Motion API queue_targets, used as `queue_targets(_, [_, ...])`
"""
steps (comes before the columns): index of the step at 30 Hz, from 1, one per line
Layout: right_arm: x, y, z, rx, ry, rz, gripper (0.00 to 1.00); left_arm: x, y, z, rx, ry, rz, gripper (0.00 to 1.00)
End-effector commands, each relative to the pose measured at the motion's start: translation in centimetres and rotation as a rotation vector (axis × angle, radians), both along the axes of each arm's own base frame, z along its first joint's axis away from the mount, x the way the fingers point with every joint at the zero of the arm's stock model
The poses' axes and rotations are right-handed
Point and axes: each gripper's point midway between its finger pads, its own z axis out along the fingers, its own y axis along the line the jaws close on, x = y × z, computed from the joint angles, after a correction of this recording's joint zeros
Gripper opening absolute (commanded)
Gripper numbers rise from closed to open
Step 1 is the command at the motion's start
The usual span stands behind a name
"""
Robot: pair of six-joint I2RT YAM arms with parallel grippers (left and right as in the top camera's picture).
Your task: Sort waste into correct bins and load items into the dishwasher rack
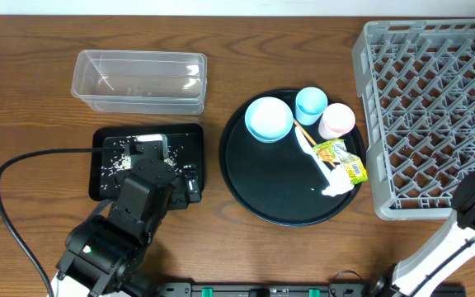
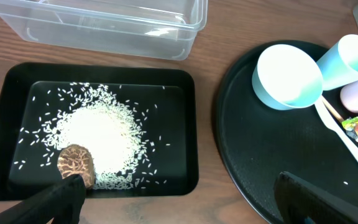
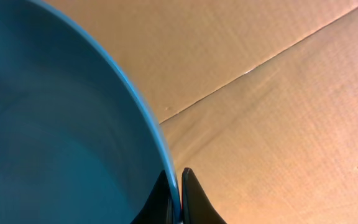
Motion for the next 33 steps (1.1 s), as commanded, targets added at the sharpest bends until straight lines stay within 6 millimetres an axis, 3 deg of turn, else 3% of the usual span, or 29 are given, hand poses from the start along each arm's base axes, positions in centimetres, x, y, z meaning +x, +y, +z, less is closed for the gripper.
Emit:
queue_targets(1, [0.0,0.5,-1.7,-0.003,0.088,-0.024,0.01,0.2,0.3,0.6,0.007,-0.018,0.011,0.98])
queue_targets(7, [0.6,1.3,-4.7,-0.009,0.193,-0.01,0.01,0.2,0.3,0.6,0.007,-0.018,0.011,0.98])
queue_targets(23, [4.7,6.8,-7.2,-0.025,0.275,0.117,0.02,0.2,0.3,0.6,0.007,-0.018,0.011,0.98])
queue_targets(24, [4.9,7.2,-7.2,-0.026,0.266,0.123,0.08,0.2,0.3,0.6,0.007,-0.018,0.011,0.98])
queue_targets(26, [5.4,7.9,-7.2,-0.029,0.243,0.133,0.3,0.2,0.3,0.6,0.007,-0.018,0.011,0.98])
queue_targets(30, [6.3,9.7,-7.5,-0.027,0.144,0.142,0.83,0.2,0.3,0.6,0.007,-0.018,0.011,0.98])
queue_targets(33, [7.4,12.3,-8.9,0.021,0.125,0.202,0.95,0.2,0.3,0.6,0.007,-0.018,0.011,0.98])
